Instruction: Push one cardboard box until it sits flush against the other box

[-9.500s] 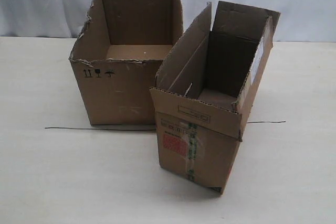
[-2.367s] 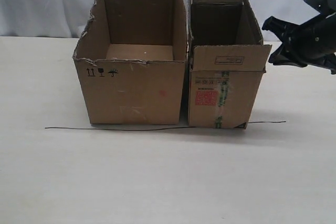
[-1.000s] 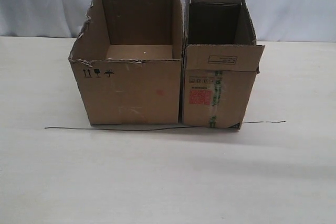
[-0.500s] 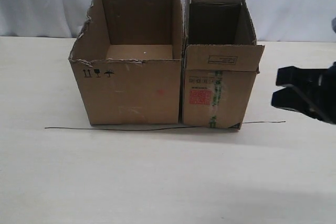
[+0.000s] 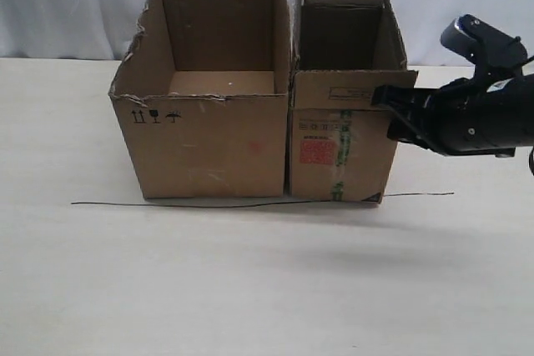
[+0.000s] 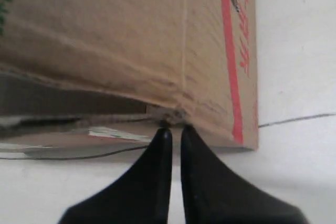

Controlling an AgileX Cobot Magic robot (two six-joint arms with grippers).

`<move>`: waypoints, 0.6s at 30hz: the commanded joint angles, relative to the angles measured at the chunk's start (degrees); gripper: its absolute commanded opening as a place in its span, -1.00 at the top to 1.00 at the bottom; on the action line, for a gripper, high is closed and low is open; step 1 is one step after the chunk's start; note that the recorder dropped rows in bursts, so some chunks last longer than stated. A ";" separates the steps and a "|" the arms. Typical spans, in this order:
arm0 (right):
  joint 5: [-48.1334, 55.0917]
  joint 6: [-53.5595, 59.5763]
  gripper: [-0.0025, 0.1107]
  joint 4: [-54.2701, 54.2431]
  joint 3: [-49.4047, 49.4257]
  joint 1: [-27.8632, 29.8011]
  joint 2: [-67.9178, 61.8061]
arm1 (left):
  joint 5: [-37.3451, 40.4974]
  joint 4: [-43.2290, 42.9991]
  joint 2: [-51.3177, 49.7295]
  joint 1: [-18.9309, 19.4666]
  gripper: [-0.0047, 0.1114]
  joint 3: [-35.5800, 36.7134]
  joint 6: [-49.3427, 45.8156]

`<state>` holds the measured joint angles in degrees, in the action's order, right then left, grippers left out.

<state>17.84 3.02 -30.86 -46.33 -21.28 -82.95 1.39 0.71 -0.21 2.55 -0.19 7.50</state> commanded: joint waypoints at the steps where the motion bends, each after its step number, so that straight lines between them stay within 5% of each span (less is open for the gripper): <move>1: 0.28 0.91 0.87 1.45 -2.63 -0.23 -1.88 | -0.52 -0.10 0.21 0.03 0.92 0.19 0.11; 9: 6.99 0.91 0.87 7.05 -2.63 -0.23 1.28 | -0.52 -0.10 0.21 0.03 0.92 0.19 0.11; 18: 16.14 -9.66 0.87 28.34 -2.63 -0.23 27.72 | -0.52 -0.10 0.21 0.03 0.92 0.19 0.11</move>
<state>30.84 -4.35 -8.72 -48.85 -21.28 -61.33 1.39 0.71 -0.21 2.55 -0.19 7.50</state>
